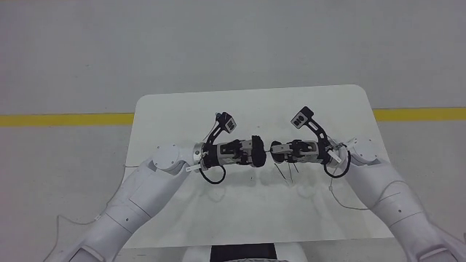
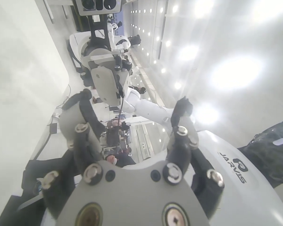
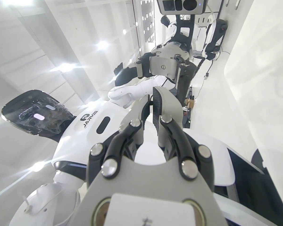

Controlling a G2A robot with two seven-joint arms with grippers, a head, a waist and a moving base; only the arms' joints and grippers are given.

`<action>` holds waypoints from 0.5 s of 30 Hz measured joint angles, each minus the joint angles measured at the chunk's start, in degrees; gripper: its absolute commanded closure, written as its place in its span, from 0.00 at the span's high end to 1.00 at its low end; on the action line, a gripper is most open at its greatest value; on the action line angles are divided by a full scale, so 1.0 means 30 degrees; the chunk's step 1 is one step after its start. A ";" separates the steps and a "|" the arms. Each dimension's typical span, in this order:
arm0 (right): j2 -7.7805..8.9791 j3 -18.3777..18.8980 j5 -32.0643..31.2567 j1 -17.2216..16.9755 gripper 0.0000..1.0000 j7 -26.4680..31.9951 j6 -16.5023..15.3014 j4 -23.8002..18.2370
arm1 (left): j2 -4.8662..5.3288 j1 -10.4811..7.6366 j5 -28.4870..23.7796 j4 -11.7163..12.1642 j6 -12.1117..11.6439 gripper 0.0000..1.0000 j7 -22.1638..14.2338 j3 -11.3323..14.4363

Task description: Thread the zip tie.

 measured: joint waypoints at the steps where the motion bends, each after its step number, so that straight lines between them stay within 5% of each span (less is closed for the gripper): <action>1: 0.0001 -0.0003 -0.0078 0.0018 0.00 0.0000 0.0000 0.0031 | -0.0001 -0.0003 -0.0008 0.0011 0.0002 0.25 0.0000 0.0008; 5: -0.0005 -0.0038 -0.0447 0.0077 0.00 0.0000 0.0016 0.0097 | -0.0007 -0.0032 0.0057 0.0049 0.0045 0.18 0.0018 0.0073; 15: -0.0101 -0.0035 -0.0616 0.0135 0.00 0.0000 0.0058 0.0181 | 0.0001 -0.0062 0.0301 0.0095 0.0329 0.20 0.0235 0.0183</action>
